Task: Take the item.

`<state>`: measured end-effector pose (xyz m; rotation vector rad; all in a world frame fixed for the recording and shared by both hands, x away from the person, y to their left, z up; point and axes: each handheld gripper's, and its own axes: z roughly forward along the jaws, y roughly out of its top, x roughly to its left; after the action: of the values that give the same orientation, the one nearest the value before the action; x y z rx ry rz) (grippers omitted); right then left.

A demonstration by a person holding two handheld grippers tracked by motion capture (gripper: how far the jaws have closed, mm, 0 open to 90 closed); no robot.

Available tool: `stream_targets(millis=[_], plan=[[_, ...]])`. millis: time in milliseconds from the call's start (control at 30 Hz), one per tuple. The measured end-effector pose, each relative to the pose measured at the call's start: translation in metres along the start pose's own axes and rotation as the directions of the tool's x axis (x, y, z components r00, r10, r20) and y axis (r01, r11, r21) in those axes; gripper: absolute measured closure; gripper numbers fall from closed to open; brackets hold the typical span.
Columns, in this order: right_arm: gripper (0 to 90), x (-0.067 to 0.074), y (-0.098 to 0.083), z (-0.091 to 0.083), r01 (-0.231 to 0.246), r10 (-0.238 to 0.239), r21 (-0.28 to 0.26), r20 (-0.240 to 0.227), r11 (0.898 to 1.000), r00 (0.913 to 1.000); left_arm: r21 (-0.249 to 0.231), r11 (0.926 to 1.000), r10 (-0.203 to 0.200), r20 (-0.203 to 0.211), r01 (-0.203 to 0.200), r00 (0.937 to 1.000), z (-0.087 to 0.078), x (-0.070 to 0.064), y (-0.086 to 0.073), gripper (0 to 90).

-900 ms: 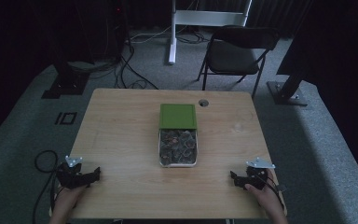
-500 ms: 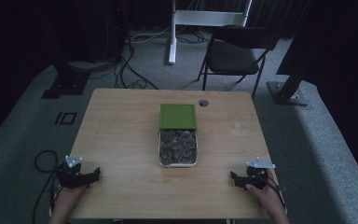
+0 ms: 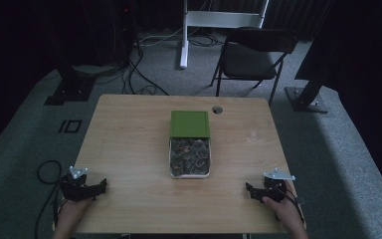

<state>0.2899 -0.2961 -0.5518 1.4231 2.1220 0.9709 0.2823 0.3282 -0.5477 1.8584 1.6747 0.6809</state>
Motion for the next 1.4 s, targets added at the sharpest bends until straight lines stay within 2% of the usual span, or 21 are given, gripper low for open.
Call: stream_targets(millis=[267, 500, 600, 1033, 1133, 1400], plan=[[13.4, 0.002, 0.007, -0.002, 0.001, -0.001, -0.008, 0.002, 1.0, 1.0, 0.001, 1.0, 0.0, 0.0, 0.0, 1.0, 0.0, 0.0, 0.0, 0.5], [13.3, 0.002, 0.019, -0.009, 0.021, -0.021, -0.031, 0.009, 0.999, 0.9997, 0.0, 1.0, 0.0, 0.0, 0.0, 1.0, 0.0, 0.0, 0.0, 0.5], [13.3, 0.004, 0.024, -0.012, 0.023, -0.023, -0.044, -0.003, 0.999, 0.9997, 0.0, 1.0, 0.0, 0.0, 0.0, 1.0, 0.0, 0.0, 0.0, 0.5], [13.4, 0.01, 0.055, -0.029, 0.052, -0.055, -0.111, -0.018, 0.992, 0.9983, 0.0, 1.0, -0.001, 0.0, 0.001, 1.0, 0.0, 0.0, 0.0, 0.5], [13.4, 0.012, 0.061, -0.032, 0.071, -0.073, -0.111, -0.019, 0.991, 0.9971, 0.0, 1.0, -0.002, 0.0, 0.002, 1.0, 0.0, 0.0, 0.0, 0.5], [13.4, 0.018, 0.077, -0.037, 0.078, -0.084, -0.141, -0.038, 0.987, 0.9958, 0.0, 1.0, -0.001, 0.0, 0.001, 1.0, 0.0, 0.0, 0.0, 0.5]])
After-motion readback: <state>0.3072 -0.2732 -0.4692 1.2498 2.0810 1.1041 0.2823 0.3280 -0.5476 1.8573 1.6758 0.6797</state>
